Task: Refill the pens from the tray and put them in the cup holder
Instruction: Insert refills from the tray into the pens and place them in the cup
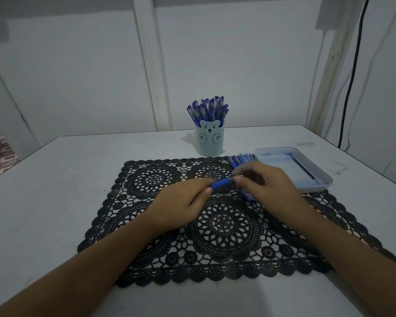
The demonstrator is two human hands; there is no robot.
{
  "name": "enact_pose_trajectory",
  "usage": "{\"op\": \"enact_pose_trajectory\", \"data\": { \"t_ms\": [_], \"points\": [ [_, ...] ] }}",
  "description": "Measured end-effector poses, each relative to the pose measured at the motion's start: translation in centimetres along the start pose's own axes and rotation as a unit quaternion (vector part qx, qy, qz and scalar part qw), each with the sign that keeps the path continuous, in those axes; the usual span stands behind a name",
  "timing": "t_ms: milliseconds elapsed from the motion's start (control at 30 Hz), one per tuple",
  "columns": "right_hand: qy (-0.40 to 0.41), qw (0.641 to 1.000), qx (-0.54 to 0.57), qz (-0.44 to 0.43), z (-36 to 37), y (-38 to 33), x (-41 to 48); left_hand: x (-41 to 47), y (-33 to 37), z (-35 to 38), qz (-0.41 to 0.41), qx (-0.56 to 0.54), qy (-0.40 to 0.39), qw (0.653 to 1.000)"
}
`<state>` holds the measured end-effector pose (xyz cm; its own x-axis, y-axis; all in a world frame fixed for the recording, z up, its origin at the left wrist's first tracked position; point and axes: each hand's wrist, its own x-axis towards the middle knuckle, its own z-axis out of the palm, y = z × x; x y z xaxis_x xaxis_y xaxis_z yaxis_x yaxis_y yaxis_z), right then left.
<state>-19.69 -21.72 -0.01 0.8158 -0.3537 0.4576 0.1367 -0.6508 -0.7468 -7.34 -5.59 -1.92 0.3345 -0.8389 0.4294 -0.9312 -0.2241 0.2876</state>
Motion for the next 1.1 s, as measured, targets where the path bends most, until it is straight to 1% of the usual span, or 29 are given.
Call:
{"op": "enact_pose_trajectory", "data": {
  "t_ms": [67,167,233,333,433,533,633,767,867,933,1000,1100],
  "points": [
    [-0.016,1.0,-0.022,0.009,-0.01,-0.04,0.0,-0.09,-0.11,0.09,0.017,0.008,0.004,1.0],
    [-0.03,0.996,-0.076,0.046,0.0,-0.15,-0.22,-0.14,-0.04,0.15,0.045,0.027,-0.01,0.999],
    [-0.044,0.993,-0.089,0.067,-0.04,-0.28,-0.43,-0.12,0.02,0.22,0.051,0.03,-0.012,0.998],
    [-0.066,0.994,-0.072,0.05,-0.25,-0.02,-0.51,-0.01,-0.18,0.28,0.029,0.012,-0.001,0.999],
    [-0.071,0.992,-0.095,0.029,-0.38,0.03,-0.27,-0.05,-0.13,0.28,0.035,0.014,0.001,0.999],
    [-0.068,0.992,-0.101,0.039,-0.38,0.01,-0.31,-0.04,-0.13,0.3,0.044,0.022,-0.008,0.999],
    [-0.093,0.992,-0.079,0.042,-0.51,-0.1,-0.47,0.04,-0.25,0.31,0.034,0.021,-0.003,0.999],
    [-0.082,0.99,-0.105,0.047,-0.45,0.02,-0.33,-0.08,-0.19,0.34,0.054,0.033,-0.01,0.998],
    [-0.096,0.992,-0.068,0.056,-0.52,0.2,-0.46,0.03,-0.23,0.29,0.038,0.017,-0.002,0.999],
    [-0.108,0.99,-0.073,0.05,-0.53,0.29,-0.44,0.03,-0.22,0.35,0.043,0.023,-0.001,0.999],
    [-0.098,0.99,-0.092,0.048,-0.48,0.28,-0.34,-0.04,-0.27,0.44,0.059,0.036,-0.004,0.998],
    [-0.094,0.991,-0.076,0.057,-0.52,0.2,-0.36,-0.03,-0.37,0.42,0.052,0.023,-0.003,0.998]
  ]
}}
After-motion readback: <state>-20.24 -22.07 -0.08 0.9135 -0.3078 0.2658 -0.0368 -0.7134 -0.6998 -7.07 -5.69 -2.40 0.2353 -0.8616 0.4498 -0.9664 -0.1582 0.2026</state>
